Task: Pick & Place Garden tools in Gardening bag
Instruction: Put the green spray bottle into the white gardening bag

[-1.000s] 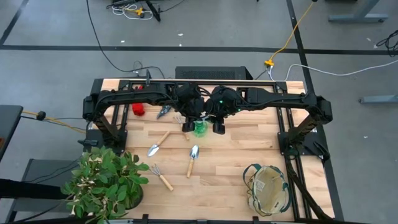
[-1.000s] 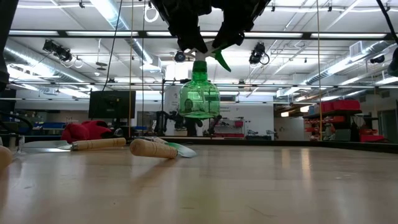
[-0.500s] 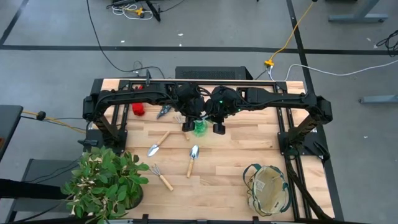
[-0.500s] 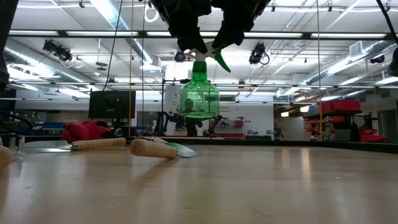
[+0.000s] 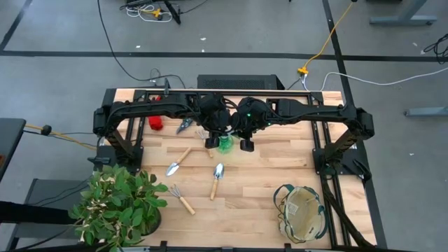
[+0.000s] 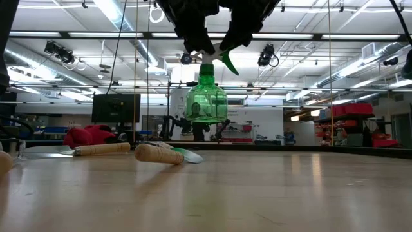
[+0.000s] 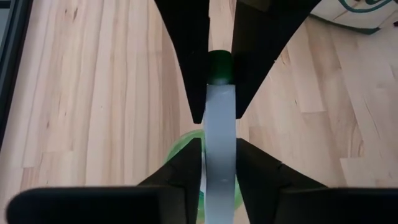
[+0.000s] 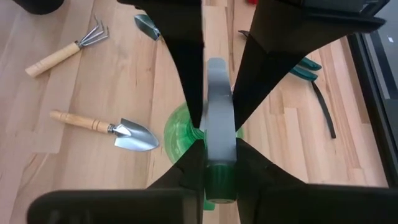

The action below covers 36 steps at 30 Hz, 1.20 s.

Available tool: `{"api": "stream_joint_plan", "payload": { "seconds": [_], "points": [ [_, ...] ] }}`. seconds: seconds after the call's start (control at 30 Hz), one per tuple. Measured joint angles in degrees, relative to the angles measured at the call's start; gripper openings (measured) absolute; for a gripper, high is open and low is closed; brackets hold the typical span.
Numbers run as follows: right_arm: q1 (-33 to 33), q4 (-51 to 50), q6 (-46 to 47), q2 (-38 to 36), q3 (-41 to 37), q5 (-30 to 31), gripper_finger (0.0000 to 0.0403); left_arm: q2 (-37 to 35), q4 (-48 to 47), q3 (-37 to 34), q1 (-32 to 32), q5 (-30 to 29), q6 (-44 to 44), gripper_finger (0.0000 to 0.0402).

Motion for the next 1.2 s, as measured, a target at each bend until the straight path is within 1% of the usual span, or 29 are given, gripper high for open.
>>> {"api": "stream_joint_plan", "payload": {
  "seconds": [0.1,0.33,0.47,0.6,0.9,1.07,1.2],
  "points": [
    [0.0,0.0,0.0,0.0,0.0,0.0,0.0050,0.0,0.0,0.0,0.0,-0.4,0.0,0.0131],
    [0.0,-0.2,0.0,-0.3,0.0,0.0,0.0050,-0.9,-0.4,0.1,0.0,-0.6,-1.4,0.0201],
    [0.0,-1.0,0.1,-1.2,0.0,0.0,0.0050,-2.6,-0.9,0.1,0.0,-0.7,-1.6,0.0226],
    [0.0,-2.3,0.0,-2.2,0.0,0.1,0.0050,-4.7,-1.2,0.1,0.0,-0.7,-2.3,0.0227],
    [0.0,-7.1,-0.2,-4.4,0.0,0.1,0.0050,-8.7,-1.8,0.1,0.0,-1.2,-3.0,0.0206],
    [0.1,-8.9,-0.9,-6.8,0.0,-0.1,0.0050,-11.2,-1.9,0.1,0.0,-2.5,-3.0,0.0200],
    [0.1,-9.6,-1.0,-9.8,0.0,-0.1,0.0050,-12.7,-1.6,0.1,0.0,-4.6,-3.0,0.0199]
  ]
}}
